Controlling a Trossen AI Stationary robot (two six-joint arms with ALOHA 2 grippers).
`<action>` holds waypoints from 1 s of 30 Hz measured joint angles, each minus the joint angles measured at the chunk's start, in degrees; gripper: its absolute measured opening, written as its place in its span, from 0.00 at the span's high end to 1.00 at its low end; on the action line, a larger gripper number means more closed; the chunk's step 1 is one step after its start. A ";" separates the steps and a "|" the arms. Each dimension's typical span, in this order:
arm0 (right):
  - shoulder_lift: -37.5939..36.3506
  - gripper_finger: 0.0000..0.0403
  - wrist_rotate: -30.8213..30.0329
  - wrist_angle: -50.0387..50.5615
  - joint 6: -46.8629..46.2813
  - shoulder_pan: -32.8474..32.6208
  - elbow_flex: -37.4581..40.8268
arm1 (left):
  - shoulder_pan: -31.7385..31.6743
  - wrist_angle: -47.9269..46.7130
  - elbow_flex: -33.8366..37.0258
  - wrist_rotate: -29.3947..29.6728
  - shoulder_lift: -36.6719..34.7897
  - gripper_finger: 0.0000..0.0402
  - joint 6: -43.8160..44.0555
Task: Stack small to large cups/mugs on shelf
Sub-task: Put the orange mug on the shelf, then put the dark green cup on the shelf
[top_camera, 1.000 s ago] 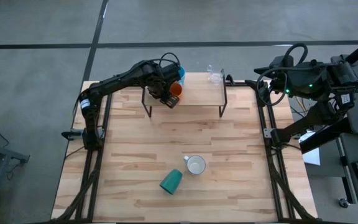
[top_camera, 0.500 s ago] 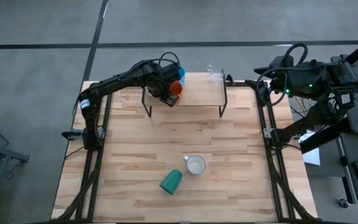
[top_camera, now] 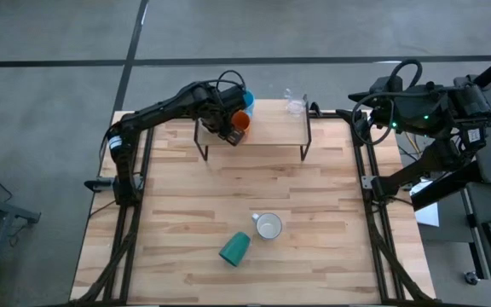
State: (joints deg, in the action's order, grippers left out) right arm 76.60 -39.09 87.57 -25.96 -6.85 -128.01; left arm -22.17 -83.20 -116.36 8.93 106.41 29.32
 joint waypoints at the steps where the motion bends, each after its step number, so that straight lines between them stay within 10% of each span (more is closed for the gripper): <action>1: 0.00 0.35 0.00 0.02 0.00 -0.01 0.00 | 0.00 0.00 0.00 0.00 -0.19 0.73 -0.02; 19: 0.04 0.35 0.00 -0.03 -0.02 0.02 1.73 | 0.03 -1.46 -0.06 -0.58 -5.40 0.73 0.35; 30: 1.36 0.35 7.34 -11.36 6.78 4.55 1.64 | 1.18 -1.86 -0.37 -14.48 -16.71 0.73 6.55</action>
State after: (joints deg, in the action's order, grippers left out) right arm 77.96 -31.75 76.21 -19.17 -2.29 -126.36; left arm -20.99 -85.06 -116.73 -5.55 89.70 35.87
